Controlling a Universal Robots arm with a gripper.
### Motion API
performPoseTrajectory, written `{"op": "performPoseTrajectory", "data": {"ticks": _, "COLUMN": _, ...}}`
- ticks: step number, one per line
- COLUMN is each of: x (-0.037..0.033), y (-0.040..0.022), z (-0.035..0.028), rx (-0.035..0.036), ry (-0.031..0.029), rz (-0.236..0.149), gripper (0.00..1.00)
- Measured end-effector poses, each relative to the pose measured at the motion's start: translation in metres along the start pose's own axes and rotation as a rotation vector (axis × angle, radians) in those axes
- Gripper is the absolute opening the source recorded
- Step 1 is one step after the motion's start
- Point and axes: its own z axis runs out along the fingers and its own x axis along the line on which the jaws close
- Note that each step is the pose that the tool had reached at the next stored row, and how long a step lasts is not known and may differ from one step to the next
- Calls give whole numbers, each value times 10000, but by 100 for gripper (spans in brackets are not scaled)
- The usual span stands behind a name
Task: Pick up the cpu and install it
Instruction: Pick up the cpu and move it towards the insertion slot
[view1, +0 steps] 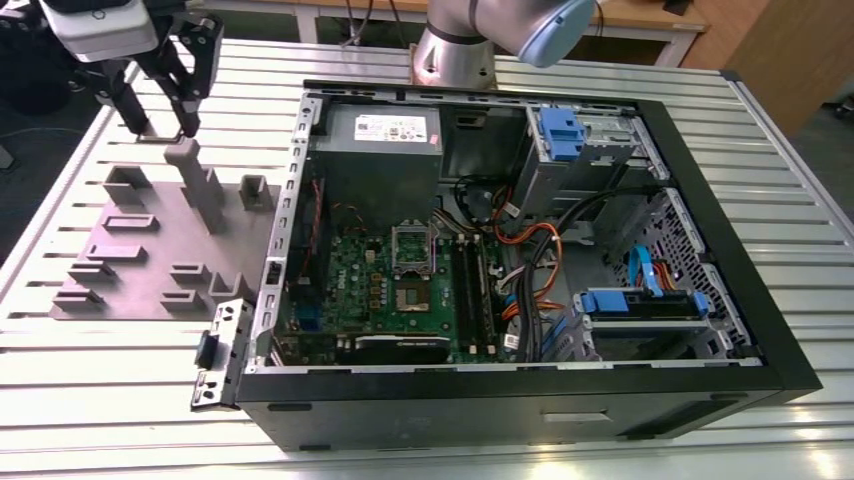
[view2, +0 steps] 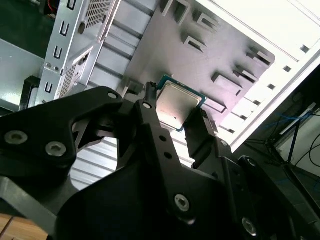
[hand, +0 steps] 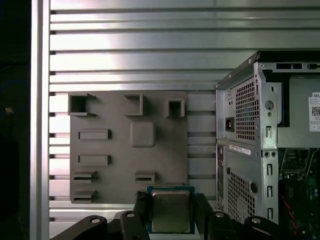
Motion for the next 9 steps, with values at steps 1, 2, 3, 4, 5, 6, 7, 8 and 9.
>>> {"op": "performPoseTrajectory", "data": {"ticks": 1, "x": -1, "y": -7, "z": 0, "rx": 0, "ry": 0, "rz": -2, "gripper": 47}}
{"op": "performPoseTrajectory", "data": {"ticks": 2, "x": -2, "y": -18, "z": -1, "rx": 0, "ry": 0, "rz": -2, "gripper": 47}}
{"op": "performPoseTrajectory", "data": {"ticks": 3, "x": -2, "y": -32, "z": -1, "rx": 0, "ry": 0, "rz": -2, "gripper": 47}}
{"op": "performPoseTrajectory", "data": {"ticks": 4, "x": -2, "y": -45, "z": -1, "rx": 0, "ry": 0, "rz": -2, "gripper": 47}}
{"op": "performPoseTrajectory", "data": {"ticks": 5, "x": -3, "y": -55, "z": -2, "rx": -1, "ry": 0, "rz": -2, "gripper": 47}}
{"op": "performPoseTrajectory", "data": {"ticks": 6, "x": -5, "y": -60, "z": -2, "rx": -1, "ry": 0, "rz": -2, "gripper": 47}}
{"op": "performPoseTrajectory", "data": {"ticks": 7, "x": -14, "y": -64, "z": -2, "rx": -1, "ry": 4, "rz": -1, "gripper": 47}}
{"op": "performPoseTrajectory", "data": {"ticks": 8, "x": -30, "y": -66, "z": -3, "rx": 0, "ry": 10, "rz": -2, "gripper": 47}}
{"op": "performPoseTrajectory", "data": {"ticks": 9, "x": -50, "y": -66, "z": -4, "rx": 1, "ry": 13, "rz": 0, "gripper": 47}}
